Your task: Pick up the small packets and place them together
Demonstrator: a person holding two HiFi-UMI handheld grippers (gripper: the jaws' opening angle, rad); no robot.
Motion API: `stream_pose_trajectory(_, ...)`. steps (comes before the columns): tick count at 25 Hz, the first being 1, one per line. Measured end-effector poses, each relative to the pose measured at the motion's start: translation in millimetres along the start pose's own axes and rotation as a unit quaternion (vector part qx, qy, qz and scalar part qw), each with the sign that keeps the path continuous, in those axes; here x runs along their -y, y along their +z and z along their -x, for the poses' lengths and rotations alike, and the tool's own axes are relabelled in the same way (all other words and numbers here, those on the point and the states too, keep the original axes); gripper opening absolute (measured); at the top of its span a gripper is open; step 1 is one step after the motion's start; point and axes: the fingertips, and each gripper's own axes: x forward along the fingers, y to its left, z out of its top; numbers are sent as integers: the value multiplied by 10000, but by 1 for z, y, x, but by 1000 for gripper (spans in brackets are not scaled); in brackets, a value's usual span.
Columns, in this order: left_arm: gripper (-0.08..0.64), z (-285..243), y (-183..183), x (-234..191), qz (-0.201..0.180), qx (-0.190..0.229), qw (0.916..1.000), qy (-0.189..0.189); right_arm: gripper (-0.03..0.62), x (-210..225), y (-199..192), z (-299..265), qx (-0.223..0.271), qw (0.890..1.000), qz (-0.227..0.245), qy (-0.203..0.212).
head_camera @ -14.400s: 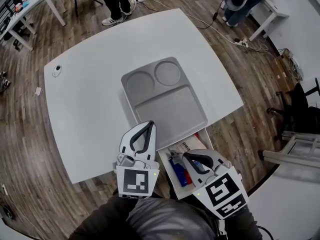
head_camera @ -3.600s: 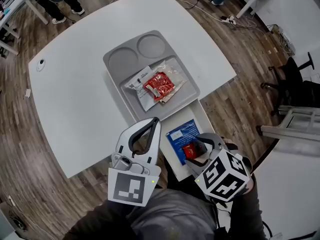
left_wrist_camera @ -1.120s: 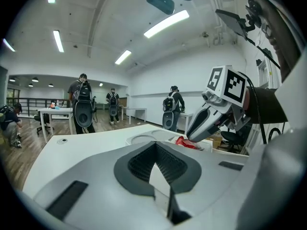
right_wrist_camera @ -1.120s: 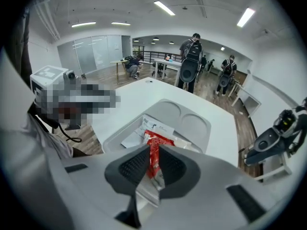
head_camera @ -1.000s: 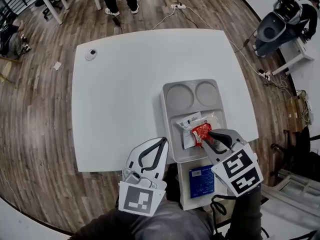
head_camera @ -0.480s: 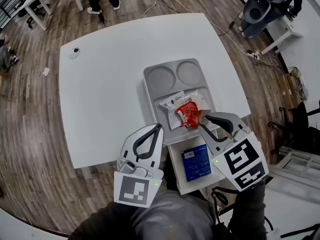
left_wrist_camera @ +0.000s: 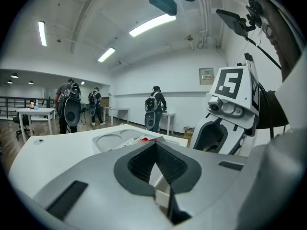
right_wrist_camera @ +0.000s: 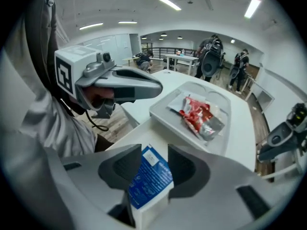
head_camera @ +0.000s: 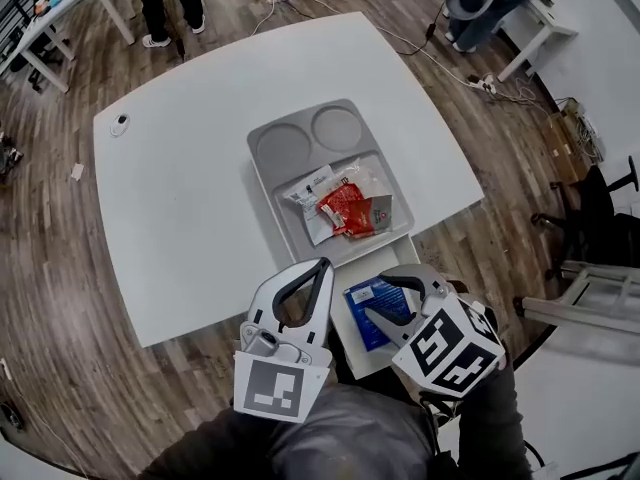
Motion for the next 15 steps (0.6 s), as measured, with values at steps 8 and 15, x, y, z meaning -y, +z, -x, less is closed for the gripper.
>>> stream_pose_trajectory(8, 0, 3, -28, -13, 143, -201, 9991, 352, 265, -28, -24, -51, -781, 9872, 1123, 824)
stream_pose_trajectory(15, 0, 2, -46, -26, 449, -247, 9959, 741, 272, -26, -29, -72, -1008, 9759, 1624, 1050)
